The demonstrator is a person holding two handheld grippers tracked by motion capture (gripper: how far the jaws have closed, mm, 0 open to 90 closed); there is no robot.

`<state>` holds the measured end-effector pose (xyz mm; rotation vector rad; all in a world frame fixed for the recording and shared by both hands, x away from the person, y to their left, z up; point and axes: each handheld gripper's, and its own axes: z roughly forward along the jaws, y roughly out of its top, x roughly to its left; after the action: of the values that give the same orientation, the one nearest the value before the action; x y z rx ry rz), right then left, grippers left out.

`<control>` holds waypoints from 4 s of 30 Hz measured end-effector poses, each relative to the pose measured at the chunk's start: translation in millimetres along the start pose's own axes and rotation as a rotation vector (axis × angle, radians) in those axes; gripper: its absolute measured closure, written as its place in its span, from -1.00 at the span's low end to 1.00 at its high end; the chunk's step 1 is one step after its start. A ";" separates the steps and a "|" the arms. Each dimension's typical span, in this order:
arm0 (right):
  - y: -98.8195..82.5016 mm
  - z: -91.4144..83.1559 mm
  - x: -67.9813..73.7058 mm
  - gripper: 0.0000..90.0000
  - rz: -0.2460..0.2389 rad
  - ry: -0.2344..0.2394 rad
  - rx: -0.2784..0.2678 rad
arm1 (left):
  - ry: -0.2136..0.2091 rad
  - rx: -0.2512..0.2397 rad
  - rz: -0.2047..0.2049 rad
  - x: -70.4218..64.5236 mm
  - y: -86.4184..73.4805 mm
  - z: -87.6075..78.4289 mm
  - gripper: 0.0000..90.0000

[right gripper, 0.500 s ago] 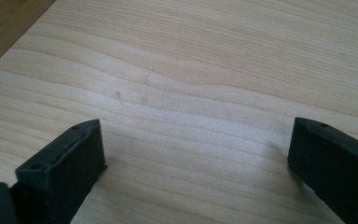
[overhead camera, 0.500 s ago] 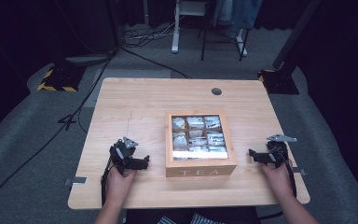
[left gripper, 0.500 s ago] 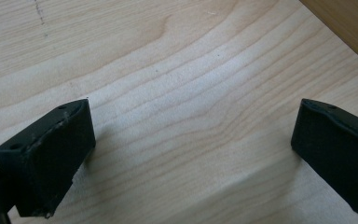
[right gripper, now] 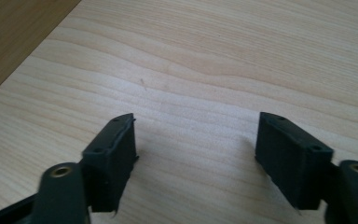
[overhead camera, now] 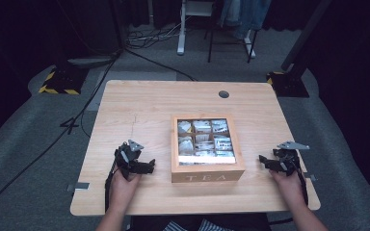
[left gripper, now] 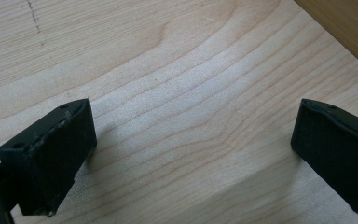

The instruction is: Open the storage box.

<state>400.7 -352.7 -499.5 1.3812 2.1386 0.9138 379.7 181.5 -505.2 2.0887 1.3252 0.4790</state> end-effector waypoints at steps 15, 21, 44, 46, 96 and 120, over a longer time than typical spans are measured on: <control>4.7 -26.0 -7.1 -0.11 0.072 0.033 -0.038 | -0.004 -0.001 0.003 -0.3 0.3 0.3 -0.99; 9.4 -42.4 1.3 -0.11 0.031 0.018 -0.091 | -0.006 0.001 0.003 -0.4 0.3 0.3 -0.99; 26.3 -69.9 48.8 -0.11 -0.119 0.162 -0.210 | -0.006 0.000 0.002 -0.5 0.4 0.4 -0.99; 28.3 -73.3 57.5 -0.11 -0.138 0.187 -0.222 | -0.007 0.000 0.002 -0.5 0.4 0.4 -0.99; 27.0 -50.6 115.8 -0.26 -0.278 0.336 -0.067 | -0.006 0.001 0.003 -0.4 0.4 0.4 -0.99; 39.5 -76.9 103.0 0.46 -0.236 0.364 -0.118 | -0.007 0.001 0.003 -0.4 0.4 0.4 -0.99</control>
<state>332.3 -270.0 -418.5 0.9341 2.3999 1.2464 380.0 180.8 -505.3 2.0912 1.3188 0.4727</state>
